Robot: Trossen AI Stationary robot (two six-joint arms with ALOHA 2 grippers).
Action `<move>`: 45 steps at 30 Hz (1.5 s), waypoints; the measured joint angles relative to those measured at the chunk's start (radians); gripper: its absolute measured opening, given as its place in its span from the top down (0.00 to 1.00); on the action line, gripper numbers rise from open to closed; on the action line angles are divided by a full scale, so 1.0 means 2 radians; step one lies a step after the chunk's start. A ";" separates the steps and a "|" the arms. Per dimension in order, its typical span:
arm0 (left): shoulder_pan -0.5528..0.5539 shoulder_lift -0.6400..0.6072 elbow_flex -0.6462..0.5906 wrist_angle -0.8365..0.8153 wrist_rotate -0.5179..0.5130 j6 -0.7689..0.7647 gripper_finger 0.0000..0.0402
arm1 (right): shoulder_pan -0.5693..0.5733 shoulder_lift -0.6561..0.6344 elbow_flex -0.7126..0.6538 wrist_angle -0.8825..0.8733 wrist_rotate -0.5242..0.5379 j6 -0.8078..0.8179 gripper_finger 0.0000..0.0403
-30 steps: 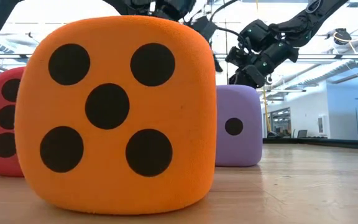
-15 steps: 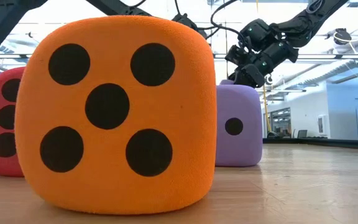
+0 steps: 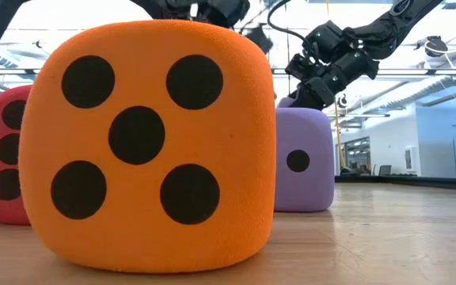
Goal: Pick & Place Dice
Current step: Put the bottom big purple dice into the green bin, then put the big purple dice into the green bin
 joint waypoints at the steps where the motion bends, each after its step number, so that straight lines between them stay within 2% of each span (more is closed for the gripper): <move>1: -0.005 -0.004 0.000 0.003 0.000 0.002 1.00 | 0.000 0.000 0.000 0.001 0.000 0.000 0.02; 9: -0.007 -0.010 0.000 0.031 0.016 0.001 1.00 | 0.016 0.014 0.000 0.043 -0.001 0.003 0.02; 18: 0.031 -0.007 0.000 0.018 0.083 -0.006 1.00 | 0.016 0.036 0.000 0.075 -0.001 -0.009 0.02; 27: 0.056 0.039 0.002 0.022 0.149 -0.017 1.00 | 0.012 0.038 -0.001 0.076 -0.024 -0.014 0.02; 35: 0.061 0.055 -0.001 -0.002 0.119 -0.019 1.00 | 0.009 0.035 0.001 0.087 -0.038 -0.012 0.03; 39: 0.064 0.053 0.000 0.001 0.120 -0.020 1.00 | 0.003 0.035 0.001 0.083 -0.036 -0.005 0.03; 45: 0.063 0.040 -0.001 -0.013 0.108 0.008 1.00 | 0.002 0.026 0.000 0.071 0.005 0.013 0.02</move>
